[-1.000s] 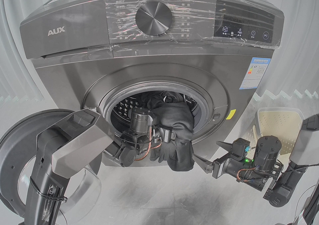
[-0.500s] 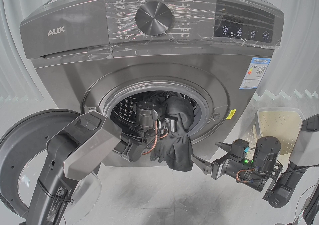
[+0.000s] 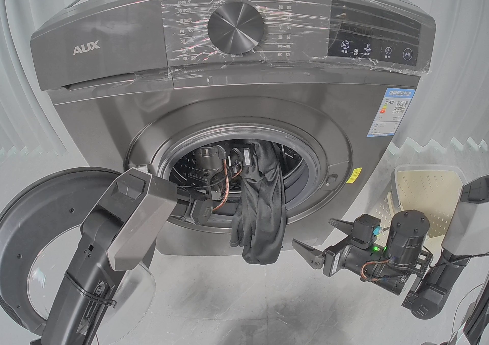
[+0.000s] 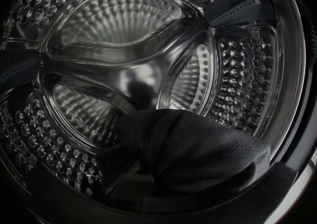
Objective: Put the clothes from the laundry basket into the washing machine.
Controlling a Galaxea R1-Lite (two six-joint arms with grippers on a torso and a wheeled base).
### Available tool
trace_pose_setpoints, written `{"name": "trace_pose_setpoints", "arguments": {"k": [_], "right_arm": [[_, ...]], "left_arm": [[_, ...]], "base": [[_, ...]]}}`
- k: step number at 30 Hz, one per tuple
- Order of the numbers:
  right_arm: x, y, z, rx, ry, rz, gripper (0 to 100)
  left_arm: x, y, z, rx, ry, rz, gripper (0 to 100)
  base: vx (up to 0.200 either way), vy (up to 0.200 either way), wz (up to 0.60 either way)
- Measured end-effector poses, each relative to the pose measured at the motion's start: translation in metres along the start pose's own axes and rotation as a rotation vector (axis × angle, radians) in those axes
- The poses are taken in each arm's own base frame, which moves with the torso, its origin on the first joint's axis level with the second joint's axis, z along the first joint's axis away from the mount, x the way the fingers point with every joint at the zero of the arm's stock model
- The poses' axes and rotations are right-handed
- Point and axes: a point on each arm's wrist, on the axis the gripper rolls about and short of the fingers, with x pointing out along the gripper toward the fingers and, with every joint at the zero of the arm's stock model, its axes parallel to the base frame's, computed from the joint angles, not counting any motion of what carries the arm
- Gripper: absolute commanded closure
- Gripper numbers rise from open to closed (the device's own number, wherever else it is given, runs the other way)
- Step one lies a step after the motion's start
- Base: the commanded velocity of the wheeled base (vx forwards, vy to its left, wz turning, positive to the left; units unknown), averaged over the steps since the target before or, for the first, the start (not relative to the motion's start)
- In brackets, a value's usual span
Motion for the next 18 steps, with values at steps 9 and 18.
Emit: {"name": "trace_pose_setpoints", "arguments": {"k": [9, 18], "right_arm": [[0.0, 0.0, 0.0, 0.0, 0.002, 0.001, 0], [0.0, 0.0, 0.0, 0.003, 0.002, -0.001, 0]], "left_arm": [[0.001, 0.002, -0.004, -0.008, 0.006, 0.005, 0], [-0.019, -0.003, -0.023, 0.012, 0.133, -0.001, 0]], "base": [[0.0, 0.0, 0.0], [0.0, 0.0, 0.0]]}}
